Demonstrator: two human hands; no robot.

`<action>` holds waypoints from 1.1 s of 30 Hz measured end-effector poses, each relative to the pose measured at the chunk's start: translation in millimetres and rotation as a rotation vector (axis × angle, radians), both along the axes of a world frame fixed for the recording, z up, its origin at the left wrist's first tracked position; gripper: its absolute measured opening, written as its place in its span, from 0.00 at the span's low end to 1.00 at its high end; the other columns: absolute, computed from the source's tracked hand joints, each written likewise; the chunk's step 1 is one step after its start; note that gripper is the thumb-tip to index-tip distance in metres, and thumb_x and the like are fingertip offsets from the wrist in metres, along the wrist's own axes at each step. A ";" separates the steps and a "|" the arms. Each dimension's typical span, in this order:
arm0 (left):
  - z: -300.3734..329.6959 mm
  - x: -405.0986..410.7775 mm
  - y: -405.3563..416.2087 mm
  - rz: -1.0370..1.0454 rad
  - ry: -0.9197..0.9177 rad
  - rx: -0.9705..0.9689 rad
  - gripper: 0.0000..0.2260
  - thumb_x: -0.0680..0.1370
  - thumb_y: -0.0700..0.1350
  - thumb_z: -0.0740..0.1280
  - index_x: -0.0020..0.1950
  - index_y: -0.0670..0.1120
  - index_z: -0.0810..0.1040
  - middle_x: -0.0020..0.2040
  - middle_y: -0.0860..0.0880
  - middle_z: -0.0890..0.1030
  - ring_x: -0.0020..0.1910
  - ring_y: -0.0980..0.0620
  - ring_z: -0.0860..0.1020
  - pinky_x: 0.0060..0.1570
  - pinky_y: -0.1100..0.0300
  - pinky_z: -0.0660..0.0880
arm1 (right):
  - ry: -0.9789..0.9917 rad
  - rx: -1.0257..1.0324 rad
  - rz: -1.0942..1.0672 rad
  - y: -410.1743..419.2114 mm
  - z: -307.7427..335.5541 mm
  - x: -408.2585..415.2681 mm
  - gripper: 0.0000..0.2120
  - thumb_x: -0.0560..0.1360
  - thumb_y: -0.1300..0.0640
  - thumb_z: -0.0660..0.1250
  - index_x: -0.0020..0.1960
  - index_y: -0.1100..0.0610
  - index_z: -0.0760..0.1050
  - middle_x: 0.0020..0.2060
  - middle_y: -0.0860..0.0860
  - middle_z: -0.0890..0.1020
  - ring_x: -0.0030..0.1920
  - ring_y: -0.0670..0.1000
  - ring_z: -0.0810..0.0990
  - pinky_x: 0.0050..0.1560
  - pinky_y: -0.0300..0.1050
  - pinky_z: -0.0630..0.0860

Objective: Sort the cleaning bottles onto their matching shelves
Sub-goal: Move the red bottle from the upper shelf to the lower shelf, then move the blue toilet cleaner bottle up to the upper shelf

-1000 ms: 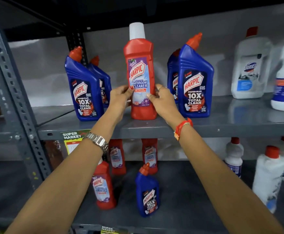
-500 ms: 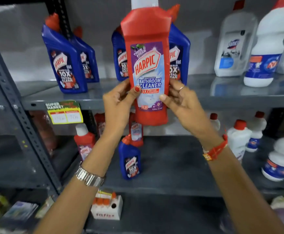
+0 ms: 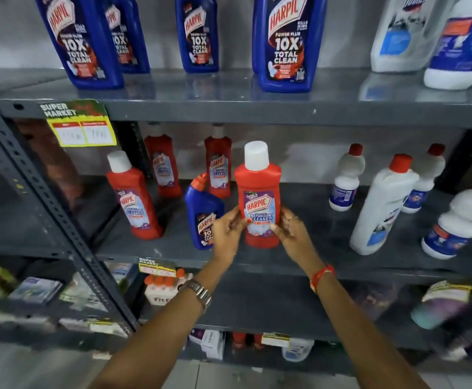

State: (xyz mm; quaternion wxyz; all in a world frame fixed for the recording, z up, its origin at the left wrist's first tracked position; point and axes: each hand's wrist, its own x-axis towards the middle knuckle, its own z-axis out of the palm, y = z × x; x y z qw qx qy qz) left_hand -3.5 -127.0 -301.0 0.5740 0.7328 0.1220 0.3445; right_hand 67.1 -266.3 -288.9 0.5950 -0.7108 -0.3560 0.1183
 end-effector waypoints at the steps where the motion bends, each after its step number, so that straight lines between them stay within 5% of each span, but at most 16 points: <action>1: -7.3 7.8 3.1 0.004 0.027 0.016 0.14 0.73 0.33 0.65 0.58 0.35 0.75 0.55 0.40 0.79 0.47 0.64 0.79 0.52 0.66 0.77 | 0.005 -0.017 -0.029 4.1 -8.3 6.1 0.19 0.74 0.55 0.65 0.63 0.57 0.68 0.57 0.53 0.77 0.53 0.37 0.79 0.53 0.31 0.76; 3: -19.1 20.5 7.5 0.014 0.082 0.001 0.12 0.73 0.33 0.66 0.56 0.34 0.76 0.53 0.38 0.81 0.48 0.55 0.80 0.53 0.56 0.79 | 0.030 -0.055 -0.103 11.7 -23.1 16.2 0.23 0.72 0.50 0.66 0.63 0.60 0.68 0.57 0.55 0.78 0.54 0.41 0.80 0.56 0.38 0.78; 6: -33.5 35.4 11.1 0.054 0.131 -0.004 0.10 0.72 0.32 0.67 0.52 0.33 0.78 0.49 0.40 0.82 0.42 0.60 0.79 0.45 0.63 0.79 | 0.075 -0.120 -0.193 21.3 -38.0 27.0 0.17 0.75 0.64 0.63 0.63 0.64 0.68 0.59 0.63 0.77 0.59 0.59 0.77 0.61 0.54 0.75; 9: -39.2 42.2 11.6 0.085 0.163 0.014 0.07 0.72 0.32 0.66 0.49 0.32 0.78 0.48 0.36 0.83 0.40 0.54 0.80 0.40 0.72 0.76 | 0.119 -0.131 -0.255 28.2 -46.3 31.9 0.18 0.75 0.67 0.63 0.63 0.66 0.67 0.61 0.63 0.76 0.60 0.60 0.76 0.63 0.56 0.73; 13: -34.2 42.4 11.9 0.086 0.216 0.029 0.10 0.73 0.33 0.66 0.53 0.34 0.77 0.51 0.36 0.82 0.48 0.45 0.80 0.52 0.53 0.79 | 0.136 -0.136 -0.272 34.0 -50.2 32.1 0.18 0.75 0.65 0.62 0.65 0.64 0.66 0.62 0.63 0.75 0.61 0.59 0.75 0.64 0.58 0.72; 15: -30.4 38.2 9.8 0.114 0.231 0.040 0.12 0.72 0.35 0.67 0.55 0.36 0.77 0.52 0.38 0.82 0.50 0.46 0.81 0.54 0.52 0.78 | 0.162 -0.071 -0.317 35.9 -49.2 25.7 0.20 0.75 0.65 0.63 0.66 0.61 0.66 0.63 0.61 0.75 0.62 0.58 0.74 0.64 0.59 0.72; 19: -23.8 3.3 10.2 0.398 0.001 0.079 0.08 0.72 0.36 0.68 0.50 0.42 0.80 0.46 0.43 0.84 0.43 0.56 0.80 0.47 0.68 0.76 | 0.114 0.214 -0.622 43.1 -46.6 -13.9 0.21 0.72 0.71 0.64 0.63 0.60 0.69 0.58 0.56 0.72 0.56 0.47 0.75 0.56 0.37 0.75; 23: -31.8 -32.3 39.8 0.704 -0.111 0.220 0.06 0.72 0.41 0.66 0.47 0.49 0.79 0.46 0.47 0.81 0.41 0.54 0.77 0.41 0.53 0.76 | -0.030 0.198 -0.505 74.9 -56.5 -45.0 0.16 0.71 0.71 0.64 0.56 0.57 0.74 0.48 0.56 0.76 0.47 0.36 0.76 0.48 0.25 0.72; 26: -53.1 -39.1 68.7 0.568 -0.028 0.133 0.17 0.73 0.43 0.67 0.61 0.44 0.71 0.59 0.45 0.70 0.58 0.53 0.70 0.59 0.61 0.70 | -0.026 0.026 -0.270 112.0 -58.1 -39.4 0.18 0.74 0.70 0.61 0.63 0.61 0.70 0.58 0.61 0.77 0.57 0.48 0.76 0.58 0.30 0.71; 28: -66.2 -40.5 85.1 0.343 0.073 0.014 0.28 0.73 0.51 0.65 0.69 0.44 0.61 0.68 0.45 0.64 0.67 0.53 0.64 0.65 0.64 0.65 | 0.035 -0.040 -0.202 132.9 -55.8 -34.4 0.21 0.74 0.70 0.59 0.67 0.63 0.64 0.63 0.62 0.74 0.64 0.56 0.72 0.65 0.46 0.71; 30: -70.3 -36.6 97.2 0.171 0.167 -0.075 0.28 0.73 0.52 0.63 0.70 0.43 0.60 0.68 0.45 0.67 0.67 0.49 0.67 0.64 0.65 0.67 | 0.118 -0.077 -0.184 145.4 -54.5 -29.0 0.23 0.75 0.70 0.59 0.68 0.62 0.62 0.64 0.63 0.73 0.65 0.59 0.72 0.66 0.55 0.71; 33: -62.0 -32.5 106.2 0.128 0.236 0.013 0.15 0.77 0.38 0.62 0.62 0.36 0.68 0.54 0.43 0.77 0.53 0.44 0.77 0.47 0.70 0.75 | 0.185 -0.108 -0.177 152.1 -58.7 -20.6 0.22 0.74 0.69 0.60 0.67 0.61 0.63 0.61 0.64 0.75 0.61 0.62 0.74 0.63 0.60 0.72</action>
